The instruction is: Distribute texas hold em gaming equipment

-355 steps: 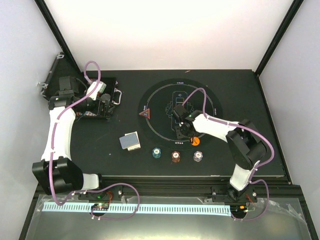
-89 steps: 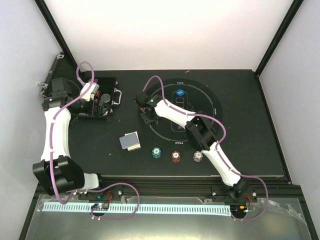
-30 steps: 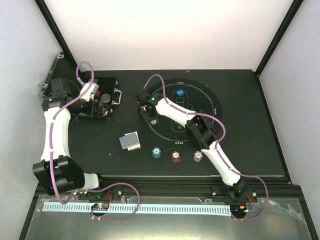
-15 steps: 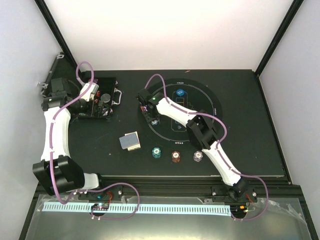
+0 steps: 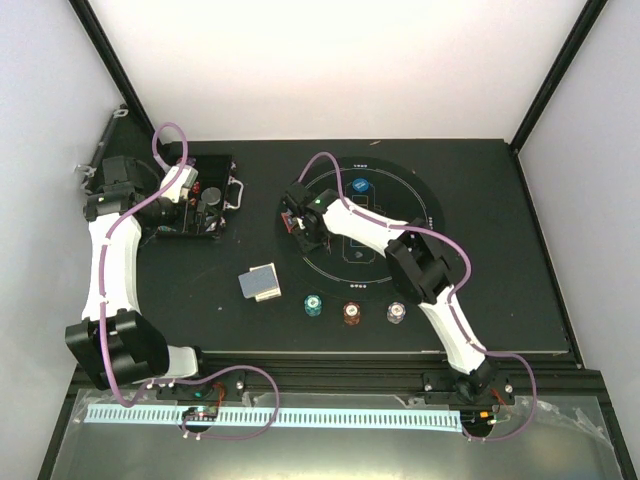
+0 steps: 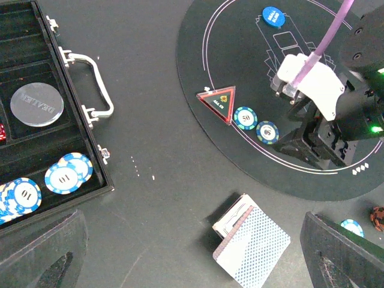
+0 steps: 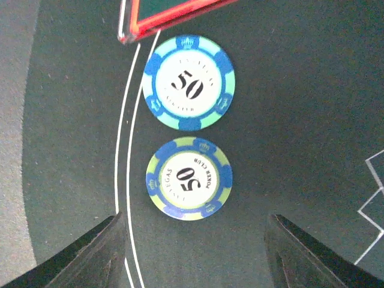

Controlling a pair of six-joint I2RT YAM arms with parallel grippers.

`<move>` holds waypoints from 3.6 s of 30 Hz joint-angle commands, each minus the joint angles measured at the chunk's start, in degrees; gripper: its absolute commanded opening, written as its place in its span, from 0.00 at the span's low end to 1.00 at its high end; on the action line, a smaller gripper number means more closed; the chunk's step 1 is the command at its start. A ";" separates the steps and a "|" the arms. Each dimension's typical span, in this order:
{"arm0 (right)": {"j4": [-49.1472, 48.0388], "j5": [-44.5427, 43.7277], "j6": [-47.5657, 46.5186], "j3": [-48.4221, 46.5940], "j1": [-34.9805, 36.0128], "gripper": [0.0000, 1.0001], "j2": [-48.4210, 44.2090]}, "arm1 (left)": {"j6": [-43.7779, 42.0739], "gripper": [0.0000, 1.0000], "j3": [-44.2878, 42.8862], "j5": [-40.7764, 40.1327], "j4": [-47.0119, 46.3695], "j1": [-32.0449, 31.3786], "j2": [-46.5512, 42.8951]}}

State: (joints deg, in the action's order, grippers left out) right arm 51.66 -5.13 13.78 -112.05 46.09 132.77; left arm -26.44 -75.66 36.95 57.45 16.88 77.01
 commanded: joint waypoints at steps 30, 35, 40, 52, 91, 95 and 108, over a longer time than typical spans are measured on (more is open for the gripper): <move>2.07 -5.04 -0.52 -8.24 1.53 0.16 5.16 | -0.94 0.99 -1.87 0.76 1.30 0.97 0.39; 3.05 -5.24 -1.06 -10.11 1.55 0.21 4.60 | -1.04 0.99 -1.86 0.93 1.35 1.05 0.28; 3.83 -3.67 -0.31 -9.02 1.67 0.41 3.28 | -1.39 0.99 -1.85 1.03 1.60 1.13 0.31; -6.31 -0.38 4.15 25.06 8.86 0.88 -23.70 | -1.34 0.99 -1.91 2.17 1.78 1.36 0.61; -5.95 -1.88 6.08 33.07 18.63 0.60 -20.78 | -1.59 0.99 -2.64 1.80 2.58 1.64 -0.17; -6.10 -2.06 6.00 33.00 18.66 0.59 -20.99 | -1.59 0.99 -2.71 1.69 2.50 1.70 -0.13; -6.35 -1.98 5.82 33.26 18.67 0.51 -19.89 | -1.69 0.99 -3.09 1.71 2.67 2.03 -0.08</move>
State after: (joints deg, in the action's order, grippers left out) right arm 45.41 -6.17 19.57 -79.24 64.31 111.22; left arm -27.31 -75.75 37.71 58.70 18.20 77.36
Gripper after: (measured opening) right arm 0.526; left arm 0.988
